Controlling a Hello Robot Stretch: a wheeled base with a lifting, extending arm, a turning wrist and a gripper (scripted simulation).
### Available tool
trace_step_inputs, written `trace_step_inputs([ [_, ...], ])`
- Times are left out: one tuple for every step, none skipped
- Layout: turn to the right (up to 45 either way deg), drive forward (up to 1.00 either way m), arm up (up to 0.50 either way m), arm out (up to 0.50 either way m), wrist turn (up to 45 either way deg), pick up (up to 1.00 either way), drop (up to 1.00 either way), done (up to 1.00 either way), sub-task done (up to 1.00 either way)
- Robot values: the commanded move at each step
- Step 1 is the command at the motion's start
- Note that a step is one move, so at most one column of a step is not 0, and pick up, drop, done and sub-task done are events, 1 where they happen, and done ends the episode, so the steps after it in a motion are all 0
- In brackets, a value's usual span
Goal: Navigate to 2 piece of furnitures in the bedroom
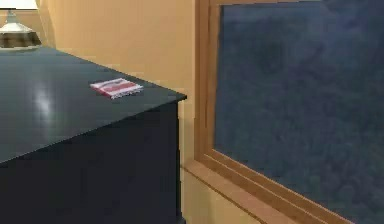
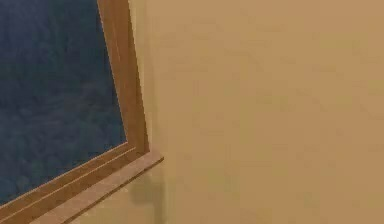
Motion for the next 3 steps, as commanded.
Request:
trace_step_inputs([
  [-36.0, 0.0, 0.0, 0.0, 0.0, 0.0, 0.0, 0.0, 0.0],
  [0.0, 0.0, 0.0, 0.0, 0.0, 0.0, 0.0, 0.0, 1.0],
  [-45.0, 0.0, 0.0, 0.0, 0.0, 0.0, 0.0, 0.0, 0.0],
])
